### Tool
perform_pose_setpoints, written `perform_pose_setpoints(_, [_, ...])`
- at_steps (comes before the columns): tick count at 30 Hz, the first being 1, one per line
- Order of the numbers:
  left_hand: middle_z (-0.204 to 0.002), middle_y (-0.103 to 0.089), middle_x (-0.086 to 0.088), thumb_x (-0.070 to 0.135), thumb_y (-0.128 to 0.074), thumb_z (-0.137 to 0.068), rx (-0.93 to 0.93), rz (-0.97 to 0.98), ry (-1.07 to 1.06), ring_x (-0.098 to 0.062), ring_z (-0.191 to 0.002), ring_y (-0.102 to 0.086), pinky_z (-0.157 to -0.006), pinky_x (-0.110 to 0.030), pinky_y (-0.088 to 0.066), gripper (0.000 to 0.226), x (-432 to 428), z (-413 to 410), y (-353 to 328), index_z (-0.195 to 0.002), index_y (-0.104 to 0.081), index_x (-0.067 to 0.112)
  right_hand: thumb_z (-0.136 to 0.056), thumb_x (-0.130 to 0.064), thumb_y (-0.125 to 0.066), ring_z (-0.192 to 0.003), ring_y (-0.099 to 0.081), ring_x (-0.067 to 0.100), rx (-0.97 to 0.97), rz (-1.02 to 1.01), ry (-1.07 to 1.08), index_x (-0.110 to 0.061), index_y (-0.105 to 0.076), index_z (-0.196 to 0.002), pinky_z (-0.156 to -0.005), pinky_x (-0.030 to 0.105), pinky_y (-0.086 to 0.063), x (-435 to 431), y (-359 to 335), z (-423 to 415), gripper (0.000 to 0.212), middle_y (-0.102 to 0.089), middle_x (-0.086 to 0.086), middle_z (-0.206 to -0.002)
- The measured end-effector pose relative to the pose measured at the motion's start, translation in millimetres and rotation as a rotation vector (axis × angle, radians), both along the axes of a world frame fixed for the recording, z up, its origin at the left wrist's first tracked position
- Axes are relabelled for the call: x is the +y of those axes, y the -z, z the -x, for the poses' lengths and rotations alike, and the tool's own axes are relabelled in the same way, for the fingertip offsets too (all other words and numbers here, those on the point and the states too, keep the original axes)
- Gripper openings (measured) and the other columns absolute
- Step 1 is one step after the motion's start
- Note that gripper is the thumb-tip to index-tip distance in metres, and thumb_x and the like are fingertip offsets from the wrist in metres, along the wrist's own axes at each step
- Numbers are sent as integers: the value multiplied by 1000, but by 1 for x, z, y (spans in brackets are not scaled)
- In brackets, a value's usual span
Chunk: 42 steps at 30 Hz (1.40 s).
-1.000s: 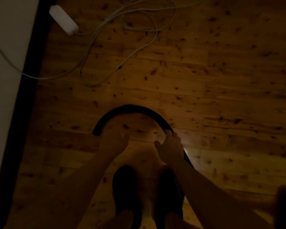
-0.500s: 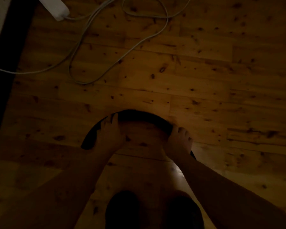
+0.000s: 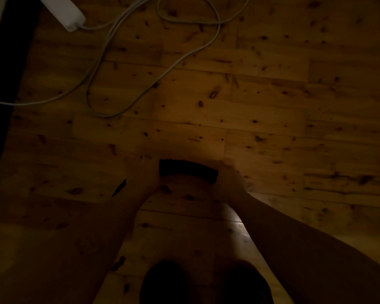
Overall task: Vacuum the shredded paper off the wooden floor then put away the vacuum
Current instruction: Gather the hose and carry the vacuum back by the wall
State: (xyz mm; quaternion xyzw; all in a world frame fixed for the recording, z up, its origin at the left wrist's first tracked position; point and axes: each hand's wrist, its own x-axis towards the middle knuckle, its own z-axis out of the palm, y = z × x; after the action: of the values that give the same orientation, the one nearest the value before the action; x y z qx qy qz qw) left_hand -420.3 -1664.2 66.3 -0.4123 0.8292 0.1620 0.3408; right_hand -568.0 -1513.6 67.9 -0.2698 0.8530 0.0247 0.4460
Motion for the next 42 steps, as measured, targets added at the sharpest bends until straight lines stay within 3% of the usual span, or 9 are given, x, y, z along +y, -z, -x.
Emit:
perform_pose_setpoints(4, [-148,-37,-12,59,-65,-79,0,55,36,-33,-137,-33,-114,-60,-14,93,15,4,-37,-148,-23,13,-85,-34,-67,-100,-63,26,-19,66,80,-14,-55,-122,-72,32,-47,7,-43,1,43,-63,7,-112])
perform_pose_setpoints(8, [-144,-39,-9,42,-53,-92,62,68,95,-31,-134,-36,-112,-58,-23,58,34,20,-100,-140,-34,16,-86,-24,-65,-89,-65,22,-14,124,113,-15,-55,-118,-72,34,-54,18,-97,-6,34,-67,4,-103])
perform_pose_setpoints(12, [-141,-42,-6,36,-51,-93,141,124,181,-28,-133,-37,-115,-55,-16,50,51,38,-183,-138,-37,19,-88,-22,-63,-88,-64,23,-2,191,117,-16,-52,-115,-67,32,-50,27,-172,-5,30,-65,3,-102])
perform_pose_setpoints(18, [-130,-52,-1,31,-54,-90,260,135,280,-25,-125,-44,-111,-52,-23,40,69,58,-291,-127,-43,21,-89,-18,-61,-88,-62,24,39,247,127,-14,-53,-109,-69,34,-50,40,-274,9,22,-65,5,-102])
perform_pose_setpoints(21, [-118,-58,0,31,-52,-90,294,102,279,-23,-111,-55,-104,-47,-35,32,84,67,-352,-121,-48,22,-89,-17,-61,-94,-62,25,61,233,159,-15,-54,-108,-75,35,-50,57,-331,16,21,-64,5,-105])
perform_pose_setpoints(26, [-100,-62,0,33,-54,-91,335,-25,257,-21,-92,-62,-70,-30,-43,20,122,73,-450,-107,-54,22,-86,-24,-63,-108,-58,27,109,189,262,-17,-55,-112,-96,41,-44,95,-419,14,28,-62,5,-113])
perform_pose_setpoints(32, [-104,-64,-1,40,-62,-85,237,-86,293,-21,-96,-62,-70,-32,-47,32,161,81,-550,-111,-56,21,-89,-34,-62,-121,-45,29,143,197,420,-23,-51,-125,-103,45,-30,134,-502,2,40,-51,6,-126])
perform_pose_setpoints(38, [-98,-63,-2,44,-73,-78,219,-295,145,-19,-88,-62,-76,-35,-55,47,193,85,-626,-112,-57,17,-91,-31,-62,-128,-41,35,91,236,724,-27,-38,-143,-108,50,-33,161,-565,-4,57,-39,14,-140])
perform_pose_setpoints(42, [-92,-56,4,31,-73,-81,301,-415,94,-12,-78,-55,-60,-25,-44,51,224,97,-668,-122,-48,15,-93,-24,-61,-126,-44,38,67,372,840,-20,-29,-150,-100,48,-43,186,-601,-6,65,-33,17,-145])
